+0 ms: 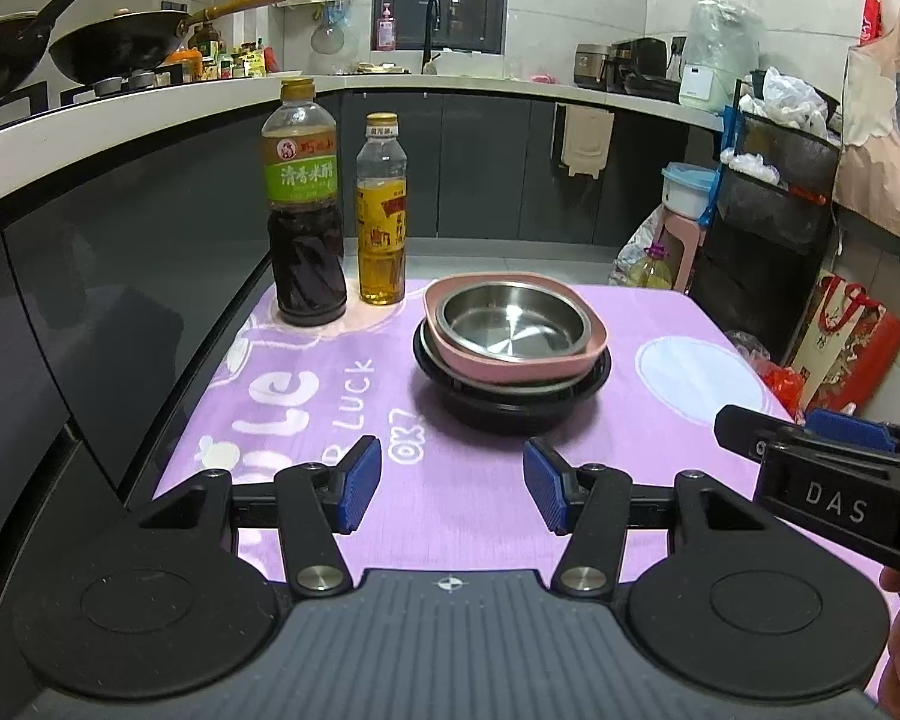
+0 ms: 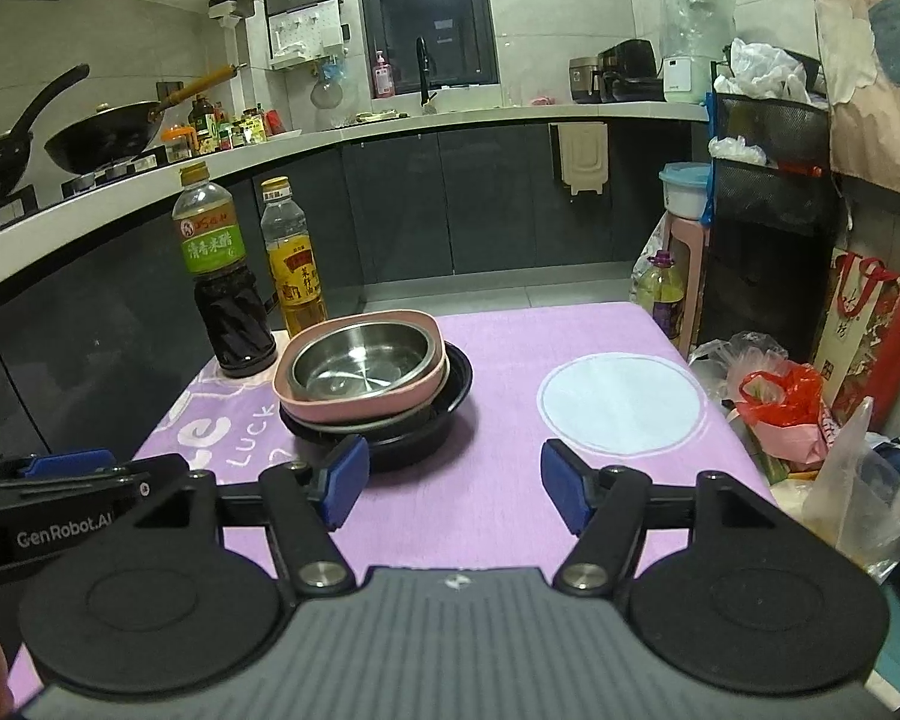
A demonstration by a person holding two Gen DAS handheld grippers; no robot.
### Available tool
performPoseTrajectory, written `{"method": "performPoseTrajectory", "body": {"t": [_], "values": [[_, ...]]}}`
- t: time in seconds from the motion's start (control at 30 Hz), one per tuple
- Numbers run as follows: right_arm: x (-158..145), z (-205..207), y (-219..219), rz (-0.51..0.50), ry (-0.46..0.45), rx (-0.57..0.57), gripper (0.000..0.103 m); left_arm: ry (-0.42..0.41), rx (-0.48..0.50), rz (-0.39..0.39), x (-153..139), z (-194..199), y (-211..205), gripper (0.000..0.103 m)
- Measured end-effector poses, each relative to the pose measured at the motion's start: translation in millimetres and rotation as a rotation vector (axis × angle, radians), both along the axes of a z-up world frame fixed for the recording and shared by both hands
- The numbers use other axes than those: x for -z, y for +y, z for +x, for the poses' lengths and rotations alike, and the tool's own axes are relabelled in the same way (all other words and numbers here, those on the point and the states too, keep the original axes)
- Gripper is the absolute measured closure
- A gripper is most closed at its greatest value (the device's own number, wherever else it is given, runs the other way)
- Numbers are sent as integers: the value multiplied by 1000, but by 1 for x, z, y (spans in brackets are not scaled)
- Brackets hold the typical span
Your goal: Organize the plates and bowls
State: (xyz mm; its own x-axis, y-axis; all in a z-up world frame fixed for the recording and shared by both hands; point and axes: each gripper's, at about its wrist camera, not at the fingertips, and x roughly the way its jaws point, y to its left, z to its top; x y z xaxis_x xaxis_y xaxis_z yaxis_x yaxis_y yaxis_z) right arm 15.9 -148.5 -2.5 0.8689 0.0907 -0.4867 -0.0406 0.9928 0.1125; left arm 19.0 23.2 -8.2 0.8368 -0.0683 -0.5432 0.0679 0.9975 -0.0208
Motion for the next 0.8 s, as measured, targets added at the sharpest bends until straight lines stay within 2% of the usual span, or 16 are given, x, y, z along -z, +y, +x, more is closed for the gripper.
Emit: {"method": "performPoseTrajectory", "body": {"t": [0.37, 0.8], "values": [[1, -23, 15, -85, -69, -22, 56, 6, -10, 4, 1, -14, 1, 54], [0, -31, 16, -90, -75, -15, 56, 15, -5, 12, 4, -19, -1, 54]]}}
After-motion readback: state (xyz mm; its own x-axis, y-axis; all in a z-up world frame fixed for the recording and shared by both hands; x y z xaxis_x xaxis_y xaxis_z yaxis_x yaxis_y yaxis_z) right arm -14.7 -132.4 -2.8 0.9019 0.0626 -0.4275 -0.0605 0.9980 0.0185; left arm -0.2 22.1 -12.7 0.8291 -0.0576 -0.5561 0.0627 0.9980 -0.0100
